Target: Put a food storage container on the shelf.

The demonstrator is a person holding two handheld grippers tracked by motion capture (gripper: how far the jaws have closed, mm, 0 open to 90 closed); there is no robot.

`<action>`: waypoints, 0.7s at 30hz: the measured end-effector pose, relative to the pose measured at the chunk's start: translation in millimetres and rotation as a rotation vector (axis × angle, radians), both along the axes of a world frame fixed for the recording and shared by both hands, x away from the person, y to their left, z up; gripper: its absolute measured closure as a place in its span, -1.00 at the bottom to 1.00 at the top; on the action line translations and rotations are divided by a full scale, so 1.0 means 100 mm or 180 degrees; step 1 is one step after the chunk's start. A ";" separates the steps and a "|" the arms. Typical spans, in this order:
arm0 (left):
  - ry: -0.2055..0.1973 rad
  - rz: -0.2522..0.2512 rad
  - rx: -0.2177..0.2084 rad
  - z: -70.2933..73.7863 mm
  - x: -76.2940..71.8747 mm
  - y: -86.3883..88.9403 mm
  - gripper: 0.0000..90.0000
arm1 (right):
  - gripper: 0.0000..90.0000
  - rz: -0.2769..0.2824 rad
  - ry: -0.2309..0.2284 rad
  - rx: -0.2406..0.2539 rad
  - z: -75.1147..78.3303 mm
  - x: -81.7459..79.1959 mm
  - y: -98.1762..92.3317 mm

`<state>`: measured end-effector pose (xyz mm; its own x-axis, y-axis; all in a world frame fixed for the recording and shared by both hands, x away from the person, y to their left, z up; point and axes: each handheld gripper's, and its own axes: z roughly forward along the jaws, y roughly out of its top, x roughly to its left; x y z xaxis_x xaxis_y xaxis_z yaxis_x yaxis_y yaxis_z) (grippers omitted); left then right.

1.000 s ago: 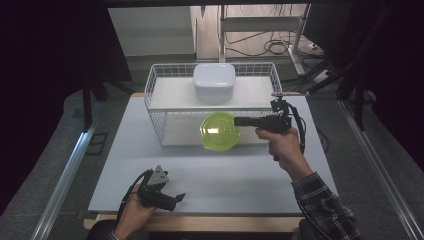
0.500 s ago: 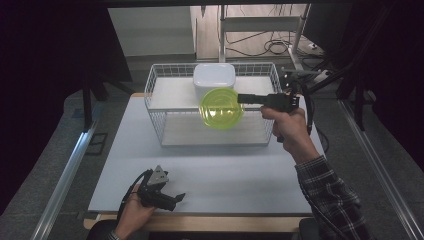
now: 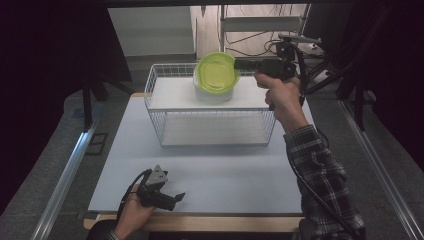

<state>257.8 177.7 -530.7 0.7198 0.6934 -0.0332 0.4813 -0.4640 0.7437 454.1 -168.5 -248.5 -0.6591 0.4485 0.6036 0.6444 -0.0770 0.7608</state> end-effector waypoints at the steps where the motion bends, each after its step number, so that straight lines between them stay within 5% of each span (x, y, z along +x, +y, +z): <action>1: 0.0002 -0.0004 0.0000 0.00 0.00 0.00 -0.96 | 0.87 -0.0027 0.0003 0.0004 0.01 0.05 0.03; 14: 0.0014 -0.0051 -0.0024 0.00 -0.01 0.00 -0.95 | 0.86 -0.0301 0.0157 -0.0093 -0.01 0.43 0.27; 17: 0.0030 -0.0053 -0.0028 -0.01 -0.01 0.00 -0.95 | 0.81 -0.0380 0.0185 -0.0224 0.02 0.45 0.28; 19: 0.0030 -0.0058 -0.0011 -0.01 -0.01 -0.01 -0.95 | 0.78 -0.0538 0.0114 -0.0478 0.05 0.46 0.30; 21: 0.0031 -0.0061 -0.0010 -0.01 -0.01 -0.01 -0.95 | 0.77 -0.0589 0.0104 -0.0511 0.06 0.47 0.32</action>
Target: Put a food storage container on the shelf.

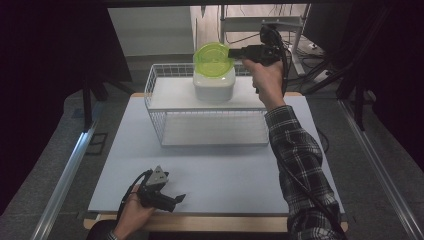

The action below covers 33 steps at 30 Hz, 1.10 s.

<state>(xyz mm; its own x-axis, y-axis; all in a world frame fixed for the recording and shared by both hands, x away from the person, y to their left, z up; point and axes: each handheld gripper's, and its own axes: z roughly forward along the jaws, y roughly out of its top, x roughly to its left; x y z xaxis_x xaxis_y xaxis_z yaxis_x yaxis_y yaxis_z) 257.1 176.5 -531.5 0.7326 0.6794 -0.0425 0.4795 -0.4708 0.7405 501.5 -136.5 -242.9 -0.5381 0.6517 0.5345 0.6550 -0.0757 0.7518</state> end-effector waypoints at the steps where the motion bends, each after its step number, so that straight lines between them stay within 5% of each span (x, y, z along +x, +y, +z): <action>1: -0.0006 -0.0001 0.0006 0.00 0.00 0.00 -0.95 | 0.76 -0.0027 -0.0004 -0.0029 0.00 0.01 0.01; 8: 0.0011 -0.0005 0.0001 -0.01 0.01 0.00 -0.95 | 0.72 -0.0192 -0.0042 -0.0216 0.00 0.05 0.08; 17: 0.0019 -0.0017 -0.0005 -0.01 0.00 0.00 -0.95 | 0.58 -0.0352 -0.0017 -0.0268 -0.04 0.11 0.12; 23: 0.0017 -0.0016 -0.0004 -0.01 0.00 0.00 -0.95 | 0.30 -0.0363 -0.0047 -0.0234 -0.05 0.12 0.11; 33: 0.0017 -0.0011 0.0000 -0.01 0.00 0.00 -0.96 | -0.32 -0.0136 -0.0341 -0.0318 -0.01 0.01 0.05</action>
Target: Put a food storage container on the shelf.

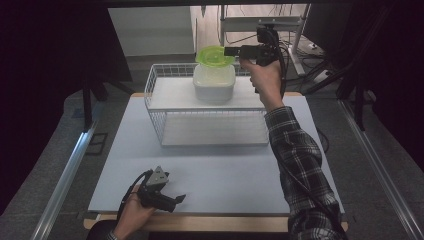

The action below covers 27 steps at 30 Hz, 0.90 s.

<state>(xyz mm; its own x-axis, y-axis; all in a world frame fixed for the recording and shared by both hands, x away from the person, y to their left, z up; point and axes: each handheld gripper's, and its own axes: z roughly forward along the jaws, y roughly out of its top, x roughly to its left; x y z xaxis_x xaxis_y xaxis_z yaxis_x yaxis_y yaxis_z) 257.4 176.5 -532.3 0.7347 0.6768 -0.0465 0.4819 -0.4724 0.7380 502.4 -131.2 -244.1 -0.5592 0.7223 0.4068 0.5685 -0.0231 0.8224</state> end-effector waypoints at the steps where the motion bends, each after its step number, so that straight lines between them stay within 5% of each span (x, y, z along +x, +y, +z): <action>1: -0.0002 0.0002 -0.0001 0.00 0.00 0.00 -0.96 | -0.36 0.0026 -0.0037 -0.0043 0.00 -0.02 -0.01; 19: 0.0009 0.0018 -0.0238 0.02 0.01 0.05 -0.97 | -0.70 0.0208 -0.0464 -0.0585 -0.29 -0.43 -0.30; 27: 0.0012 0.0016 -0.0230 0.01 0.01 0.04 -0.98 | -0.75 0.0269 -0.0499 -0.0631 -0.42 -0.57 -0.38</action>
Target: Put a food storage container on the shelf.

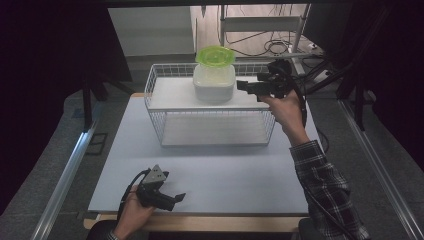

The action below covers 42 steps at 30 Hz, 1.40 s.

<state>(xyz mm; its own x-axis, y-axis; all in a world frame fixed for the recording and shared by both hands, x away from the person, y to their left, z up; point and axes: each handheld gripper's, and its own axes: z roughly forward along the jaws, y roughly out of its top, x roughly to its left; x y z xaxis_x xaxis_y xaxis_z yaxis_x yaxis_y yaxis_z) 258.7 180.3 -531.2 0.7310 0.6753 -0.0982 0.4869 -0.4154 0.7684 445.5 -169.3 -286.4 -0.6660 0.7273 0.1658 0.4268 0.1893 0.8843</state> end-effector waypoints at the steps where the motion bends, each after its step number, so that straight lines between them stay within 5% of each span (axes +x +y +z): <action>1: 0.0000 -0.0001 -0.0001 0.00 0.00 0.00 -0.98 | -0.76 0.0011 -0.0005 -0.0004 -0.02 -0.02 -0.01; 28: -0.0002 -0.0039 0.0047 -0.01 0.00 -0.01 -0.98 | -0.85 0.0336 -0.0150 -0.0311 -0.48 -0.38 0.09; 42: 0.0006 -0.0053 0.0051 -0.01 0.00 -0.02 -0.98 | -0.90 0.0452 -0.0112 -0.0300 -0.74 -0.53 0.13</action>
